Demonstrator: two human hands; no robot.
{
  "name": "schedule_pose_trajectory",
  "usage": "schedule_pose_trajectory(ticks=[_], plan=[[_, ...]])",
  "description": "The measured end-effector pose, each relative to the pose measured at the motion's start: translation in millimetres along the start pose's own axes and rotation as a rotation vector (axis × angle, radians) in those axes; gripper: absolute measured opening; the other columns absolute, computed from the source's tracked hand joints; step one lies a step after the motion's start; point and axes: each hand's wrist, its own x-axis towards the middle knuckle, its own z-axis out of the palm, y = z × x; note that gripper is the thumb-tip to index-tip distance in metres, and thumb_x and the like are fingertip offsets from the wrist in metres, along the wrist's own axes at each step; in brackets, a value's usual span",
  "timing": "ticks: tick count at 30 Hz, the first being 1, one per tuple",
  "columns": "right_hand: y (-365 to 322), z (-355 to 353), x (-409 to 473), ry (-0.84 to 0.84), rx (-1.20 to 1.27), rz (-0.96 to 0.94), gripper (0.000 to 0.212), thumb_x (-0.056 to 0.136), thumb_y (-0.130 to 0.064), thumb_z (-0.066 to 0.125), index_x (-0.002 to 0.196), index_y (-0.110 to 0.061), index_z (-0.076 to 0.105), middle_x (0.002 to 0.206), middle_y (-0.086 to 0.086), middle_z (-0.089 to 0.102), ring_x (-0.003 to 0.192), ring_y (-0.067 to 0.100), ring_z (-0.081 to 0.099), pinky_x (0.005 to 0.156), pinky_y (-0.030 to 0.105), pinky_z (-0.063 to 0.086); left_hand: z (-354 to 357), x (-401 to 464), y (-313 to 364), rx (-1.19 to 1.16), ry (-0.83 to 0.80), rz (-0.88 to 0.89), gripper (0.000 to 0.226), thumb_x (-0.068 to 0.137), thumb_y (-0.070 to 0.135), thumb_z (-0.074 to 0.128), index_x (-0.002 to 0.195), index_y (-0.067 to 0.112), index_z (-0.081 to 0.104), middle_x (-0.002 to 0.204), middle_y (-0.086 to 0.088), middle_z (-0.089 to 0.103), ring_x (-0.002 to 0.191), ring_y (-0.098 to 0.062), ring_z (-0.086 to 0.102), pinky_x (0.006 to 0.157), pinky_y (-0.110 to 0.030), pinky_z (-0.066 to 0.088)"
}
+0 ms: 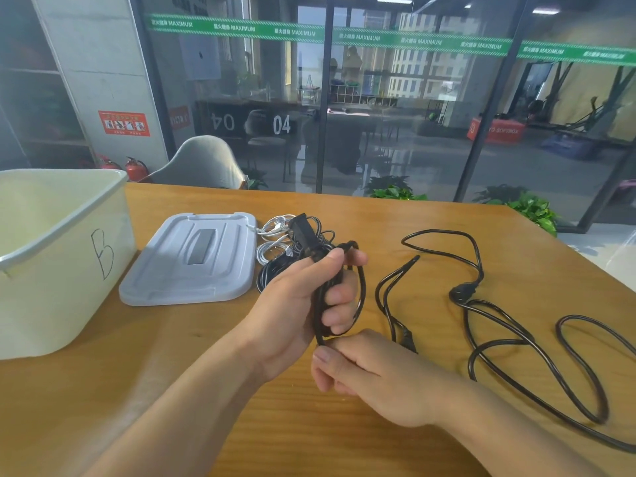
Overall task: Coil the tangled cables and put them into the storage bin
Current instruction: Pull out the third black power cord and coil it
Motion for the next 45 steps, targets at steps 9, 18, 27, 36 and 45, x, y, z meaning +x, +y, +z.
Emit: schedule_pose_trajectory(ticks=[9,18,27,36,45], plan=[[23.9,-30.5,1.7,0.092,-0.084,-0.005,0.027,0.098,-0.054,0.061,0.09,-0.031,0.073,0.082,0.0,0.069,0.078,0.023,0.065,0.077,0.049,0.054,-0.2,-8.8,17.7,0.098,-0.213,-0.164,0.03,0.103,0.036,0.047,0.1,0.012,0.065,0.06,0.004,0.028,0.046,-0.008,0.02,0.045,-0.023,0.021],[50.8,-89.5,-25.6,0.267,-0.253,0.201,0.059,0.08,-0.091,0.048,0.077,-0.036,0.071,0.061,-0.009,0.057,0.056,0.005,0.048,0.06,0.033,0.041,-12.8,-12.9,28.9,0.283,-0.265,-0.327,0.031,0.102,0.036,0.046,0.097,0.013,0.066,0.059,0.002,0.026,0.045,-0.009,0.019,0.044,-0.019,0.024],[31.0,-80.0,-23.3,0.705,-0.431,0.096,0.039,0.082,-0.069,0.07,0.068,-0.033,0.065,0.058,-0.027,0.058,0.058,0.006,0.056,0.048,0.026,0.037,-1.6,-7.5,9.4,0.6,-0.231,-0.411,0.04,0.098,0.044,0.048,0.104,0.008,0.065,0.06,0.003,0.027,0.049,-0.012,0.021,0.049,-0.025,0.016],[-4.1,-52.7,-21.2,0.693,-0.213,0.109,0.041,0.1,-0.061,0.048,0.077,-0.034,0.068,0.058,-0.01,0.063,0.054,0.01,0.058,0.057,0.037,0.05,-7.4,3.8,-11.3,0.702,0.137,-0.265,0.039,0.108,0.038,0.052,0.077,0.021,0.067,0.061,0.003,0.037,0.052,-0.013,0.029,0.049,-0.024,0.026],[-12.3,-39.5,-17.9,0.306,0.345,0.162,0.034,0.114,-0.026,0.038,0.104,-0.021,0.071,0.071,-0.007,0.057,0.065,0.013,0.053,0.071,0.027,0.049,-10.0,6.4,-9.6,0.594,0.346,-0.072,0.042,0.11,0.025,0.045,0.074,0.004,0.053,0.06,0.005,0.035,0.05,-0.012,0.026,0.05,-0.024,0.025]])
